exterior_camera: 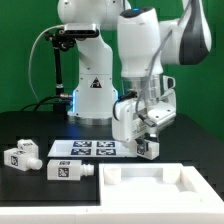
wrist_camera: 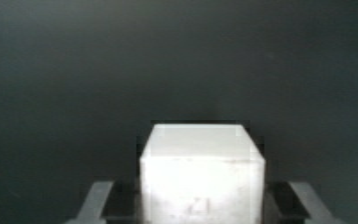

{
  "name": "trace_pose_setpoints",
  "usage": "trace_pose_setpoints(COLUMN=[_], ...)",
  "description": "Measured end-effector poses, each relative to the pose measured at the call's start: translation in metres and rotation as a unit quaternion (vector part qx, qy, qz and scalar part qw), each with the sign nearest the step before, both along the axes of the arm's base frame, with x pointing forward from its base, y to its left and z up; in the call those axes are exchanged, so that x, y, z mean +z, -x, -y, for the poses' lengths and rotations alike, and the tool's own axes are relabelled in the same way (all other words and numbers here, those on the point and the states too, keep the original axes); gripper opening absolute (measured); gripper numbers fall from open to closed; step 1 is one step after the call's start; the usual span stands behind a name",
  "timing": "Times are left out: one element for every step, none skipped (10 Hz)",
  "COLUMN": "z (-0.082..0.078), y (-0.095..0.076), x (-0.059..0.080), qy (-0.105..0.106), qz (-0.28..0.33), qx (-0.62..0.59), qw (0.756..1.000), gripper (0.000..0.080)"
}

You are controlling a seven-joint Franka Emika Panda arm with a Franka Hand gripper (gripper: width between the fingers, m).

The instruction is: Assemble one leg

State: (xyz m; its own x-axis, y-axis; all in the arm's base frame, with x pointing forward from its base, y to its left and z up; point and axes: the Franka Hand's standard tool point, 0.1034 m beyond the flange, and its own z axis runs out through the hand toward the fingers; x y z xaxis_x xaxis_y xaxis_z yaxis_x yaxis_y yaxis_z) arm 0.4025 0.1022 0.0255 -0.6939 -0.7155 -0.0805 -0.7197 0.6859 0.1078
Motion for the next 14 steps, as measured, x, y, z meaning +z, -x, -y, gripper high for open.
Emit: trace_pose_setpoints(z=[-0.009, -0.015, -0.022, -0.024, -0.021, -0.021, -0.021, -0.021, -0.021, -0.021, -0.021, -0.022, -0.02, -0.016], y=[0.003, 0.004, 0.007, 0.009, 0.009, 0.009, 0.009, 0.01, 0.01, 0.01, 0.01, 0.009, 0.004, -0.002], x=[-0.001, -0.003, -0.006, -0.008, -0.008, -0.008, -0.009, -0.009, -0.009, -0.01, -0.009, -0.004, 0.007, 0.013], qy=[-0.002, -0.001, 0.001, 0.003, 0.002, 0.003, 0.003, 0.003, 0.003, 0.003, 0.003, -0.011, -0.024, -0.027], qz=[-0.004, -0.005, -0.008, -0.009, -0.006, -0.007, -0.007, -0.007, -0.007, -0.008, -0.008, -0.012, -0.011, 0.002], qx=[0.01, 0.014, 0.022, 0.031, 0.052, 0.051, 0.052, 0.052, 0.052, 0.052, 0.054, 0.083, 0.117, 0.153], qw=[1.0, 1.0, 1.0, 0.999, 0.999, 0.999, 0.999, 0.999, 0.999, 0.999, 0.999, 0.996, 0.993, 0.988], gripper=[0.0282, 0.0282, 0.0282, 0.0282, 0.0282, 0.0282, 0.0378, 0.0514, 0.0514, 0.0621, 0.0641, 0.0641, 0.0648, 0.0648])
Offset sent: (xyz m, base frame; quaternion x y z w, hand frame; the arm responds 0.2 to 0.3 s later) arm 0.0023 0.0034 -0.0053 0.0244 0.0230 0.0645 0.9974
